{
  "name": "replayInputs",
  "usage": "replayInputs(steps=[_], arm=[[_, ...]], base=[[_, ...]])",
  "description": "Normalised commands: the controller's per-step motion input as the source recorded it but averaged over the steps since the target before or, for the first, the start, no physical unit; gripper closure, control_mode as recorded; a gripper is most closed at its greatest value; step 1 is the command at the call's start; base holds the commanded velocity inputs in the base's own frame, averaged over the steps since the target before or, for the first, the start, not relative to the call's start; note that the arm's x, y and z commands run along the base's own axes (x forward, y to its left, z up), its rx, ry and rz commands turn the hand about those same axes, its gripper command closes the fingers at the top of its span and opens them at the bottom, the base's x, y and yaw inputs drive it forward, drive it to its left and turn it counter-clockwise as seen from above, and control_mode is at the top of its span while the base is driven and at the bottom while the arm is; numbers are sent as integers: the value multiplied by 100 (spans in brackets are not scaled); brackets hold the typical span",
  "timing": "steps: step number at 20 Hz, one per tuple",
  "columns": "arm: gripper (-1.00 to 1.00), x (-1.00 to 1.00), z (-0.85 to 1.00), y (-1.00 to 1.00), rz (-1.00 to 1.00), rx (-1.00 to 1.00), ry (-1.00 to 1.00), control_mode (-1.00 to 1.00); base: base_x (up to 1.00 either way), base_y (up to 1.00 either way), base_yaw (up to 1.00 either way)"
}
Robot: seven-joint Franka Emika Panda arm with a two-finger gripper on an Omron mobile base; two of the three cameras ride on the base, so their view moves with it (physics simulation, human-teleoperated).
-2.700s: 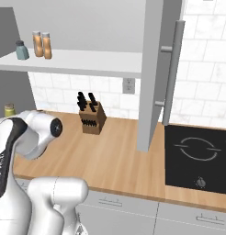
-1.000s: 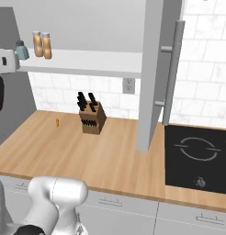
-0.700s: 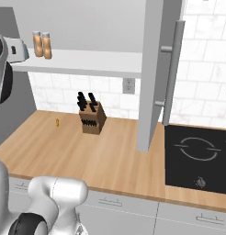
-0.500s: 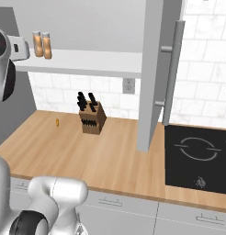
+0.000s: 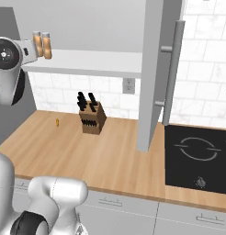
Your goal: Put the shaker and condiment bottle from the counter next to their counterparts in the cabinet.
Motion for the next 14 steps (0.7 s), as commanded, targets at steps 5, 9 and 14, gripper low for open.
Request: replayInputs(steps=[5,9,14], arm=[[100,54,-1,0,0,0,-8,-100],[100,62,0,0,0,0,3,-100],[100,59,-1,0,1,-2,13,-100]], base=[[0,0,0],[0,0,0],[0,0,0]])
